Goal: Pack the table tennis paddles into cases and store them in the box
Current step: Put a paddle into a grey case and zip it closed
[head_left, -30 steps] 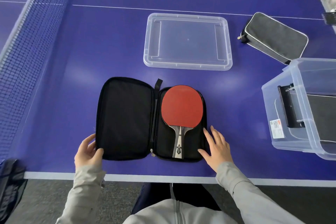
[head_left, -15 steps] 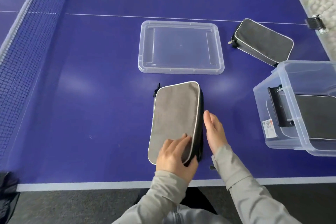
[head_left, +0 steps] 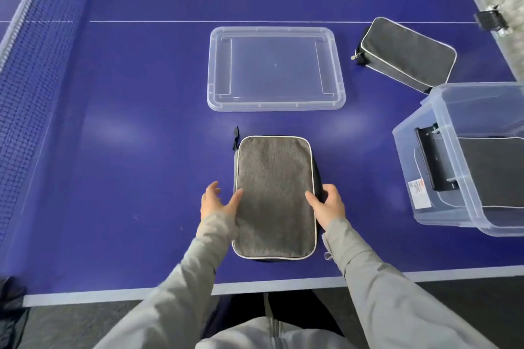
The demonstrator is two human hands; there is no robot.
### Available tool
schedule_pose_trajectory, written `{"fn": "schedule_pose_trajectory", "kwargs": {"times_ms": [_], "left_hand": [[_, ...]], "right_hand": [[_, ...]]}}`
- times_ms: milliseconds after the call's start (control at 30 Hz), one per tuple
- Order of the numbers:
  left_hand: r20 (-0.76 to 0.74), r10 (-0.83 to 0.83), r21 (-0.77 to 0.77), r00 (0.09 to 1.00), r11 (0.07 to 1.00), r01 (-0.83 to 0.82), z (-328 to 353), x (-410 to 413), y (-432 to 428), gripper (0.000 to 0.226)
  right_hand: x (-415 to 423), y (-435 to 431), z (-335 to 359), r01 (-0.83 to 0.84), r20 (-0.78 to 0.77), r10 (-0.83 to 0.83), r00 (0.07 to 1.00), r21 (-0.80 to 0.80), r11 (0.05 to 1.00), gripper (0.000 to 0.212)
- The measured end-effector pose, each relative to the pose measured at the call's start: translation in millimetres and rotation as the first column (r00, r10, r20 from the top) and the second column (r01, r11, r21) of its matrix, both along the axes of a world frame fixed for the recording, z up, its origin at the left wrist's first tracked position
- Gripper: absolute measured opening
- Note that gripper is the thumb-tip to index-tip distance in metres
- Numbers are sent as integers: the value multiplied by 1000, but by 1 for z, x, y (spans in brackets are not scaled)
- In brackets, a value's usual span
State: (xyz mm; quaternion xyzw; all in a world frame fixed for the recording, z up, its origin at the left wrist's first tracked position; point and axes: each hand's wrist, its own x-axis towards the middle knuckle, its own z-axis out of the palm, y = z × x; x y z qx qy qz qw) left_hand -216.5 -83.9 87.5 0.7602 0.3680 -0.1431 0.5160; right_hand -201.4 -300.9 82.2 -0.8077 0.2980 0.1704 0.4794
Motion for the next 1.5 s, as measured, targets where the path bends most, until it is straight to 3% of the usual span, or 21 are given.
{"fn": "schedule_pose_trajectory", "kwargs": {"times_ms": [167,300,433,633,833,933,1033,1133,1200,1333,1500], "left_hand": [[-145,5,-274,989,961,-45,-6,32,2,67],[-185,-36,-219,982,976,-6,-7,42,0,61],[-204,-84,-304,975,952,18,-6,42,-1,56],[-143,-101,-381,984,924,40,-2,43,-14,43],[-32,-87,-361,996,930,69,-2,39,-24,51],[53,-46,-337,998,940,61,-1,38,-27,52],[64,49,-339,997,941,-24,3,36,-33,55],[23,235,-339,972,916,-214,8,35,-36,61],[-10,366,-350,931,871,-346,14,37,-36,62],[-77,557,-376,827,752,-541,27,41,-39,68],[-71,718,-388,692,619,-682,43,42,-49,73]], "right_hand": [[-3,-1,-1,-59,74,50,996,117,991,57],[1,-6,-4,-123,31,121,992,118,985,51],[5,-12,-6,-108,-3,110,994,157,982,50],[10,-17,-9,-105,-12,109,994,186,977,50],[11,-18,-13,-100,-21,104,994,158,982,50],[6,-19,-9,-94,46,90,995,75,993,52],[-11,-19,4,-108,261,144,955,-148,983,52],[-38,-16,21,-44,503,304,809,-464,885,37],[-60,-11,28,-10,587,389,710,-544,839,29],[-87,15,31,-116,603,509,614,-570,814,30],[-69,44,30,-45,548,486,681,-631,775,37]]}}
